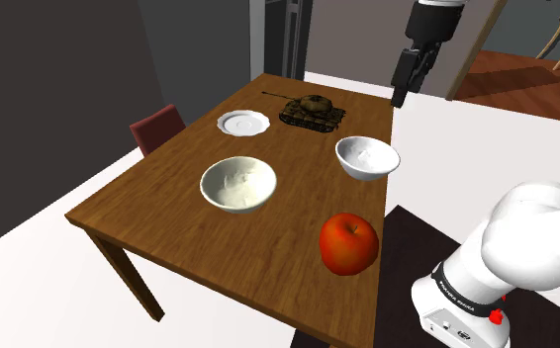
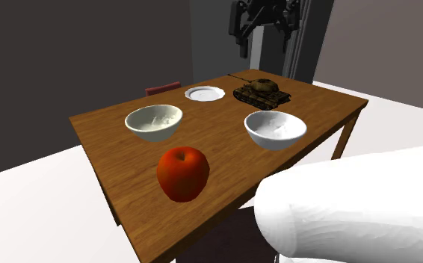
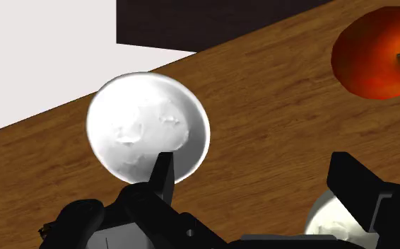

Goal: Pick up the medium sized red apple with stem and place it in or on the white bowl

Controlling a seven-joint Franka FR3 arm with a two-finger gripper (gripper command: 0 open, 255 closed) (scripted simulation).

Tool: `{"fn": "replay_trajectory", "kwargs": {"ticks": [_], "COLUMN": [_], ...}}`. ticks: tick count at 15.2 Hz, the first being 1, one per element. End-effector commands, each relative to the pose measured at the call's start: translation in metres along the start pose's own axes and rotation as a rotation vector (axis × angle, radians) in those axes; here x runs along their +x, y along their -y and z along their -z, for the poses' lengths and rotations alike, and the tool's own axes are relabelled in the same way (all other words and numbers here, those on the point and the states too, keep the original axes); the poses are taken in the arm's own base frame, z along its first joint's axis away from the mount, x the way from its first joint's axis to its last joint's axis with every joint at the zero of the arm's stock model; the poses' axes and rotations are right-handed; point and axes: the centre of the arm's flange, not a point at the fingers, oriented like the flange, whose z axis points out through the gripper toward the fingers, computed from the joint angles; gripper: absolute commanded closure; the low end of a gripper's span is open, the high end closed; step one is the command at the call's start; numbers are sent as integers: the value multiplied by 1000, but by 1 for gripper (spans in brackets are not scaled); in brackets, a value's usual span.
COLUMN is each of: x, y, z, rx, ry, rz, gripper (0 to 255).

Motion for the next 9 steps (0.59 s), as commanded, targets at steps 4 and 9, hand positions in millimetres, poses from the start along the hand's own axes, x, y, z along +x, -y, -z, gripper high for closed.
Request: {"fn": "replay_trajectory", "kwargs": {"ticks": [4, 9], "x": [-4, -18], "y": [23, 61], "z": [-23, -61], "rx": [47, 124], "ry": [-70, -187], "rz": [223, 593], "gripper": [0, 0]}}
